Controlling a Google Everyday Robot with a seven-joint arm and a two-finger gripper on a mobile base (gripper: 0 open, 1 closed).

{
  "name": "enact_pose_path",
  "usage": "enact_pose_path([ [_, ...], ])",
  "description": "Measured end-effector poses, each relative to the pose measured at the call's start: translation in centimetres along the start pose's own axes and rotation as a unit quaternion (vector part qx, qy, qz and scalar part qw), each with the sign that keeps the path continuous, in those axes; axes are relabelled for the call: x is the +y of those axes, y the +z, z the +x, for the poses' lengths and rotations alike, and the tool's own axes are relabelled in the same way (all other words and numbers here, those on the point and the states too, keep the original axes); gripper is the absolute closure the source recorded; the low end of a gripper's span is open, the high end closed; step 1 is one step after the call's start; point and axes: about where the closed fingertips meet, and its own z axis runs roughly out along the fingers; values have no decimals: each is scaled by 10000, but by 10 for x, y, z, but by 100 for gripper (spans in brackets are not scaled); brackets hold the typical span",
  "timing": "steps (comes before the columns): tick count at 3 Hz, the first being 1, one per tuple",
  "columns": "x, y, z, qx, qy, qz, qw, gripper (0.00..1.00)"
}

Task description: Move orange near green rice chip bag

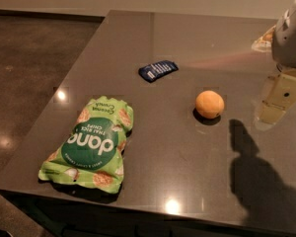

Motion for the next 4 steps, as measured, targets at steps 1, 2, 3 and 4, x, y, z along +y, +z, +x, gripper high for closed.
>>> enact_pose_path([
  [1, -7, 7, -9, -60, -20, 77, 10000, 0],
  [2, -25, 28, -20, -319, 253, 110, 9991, 0],
  [3, -33, 64, -35, -578, 411, -172, 9973, 0],
  [4, -39, 97, -40, -799, 589, -428, 9941, 0],
])
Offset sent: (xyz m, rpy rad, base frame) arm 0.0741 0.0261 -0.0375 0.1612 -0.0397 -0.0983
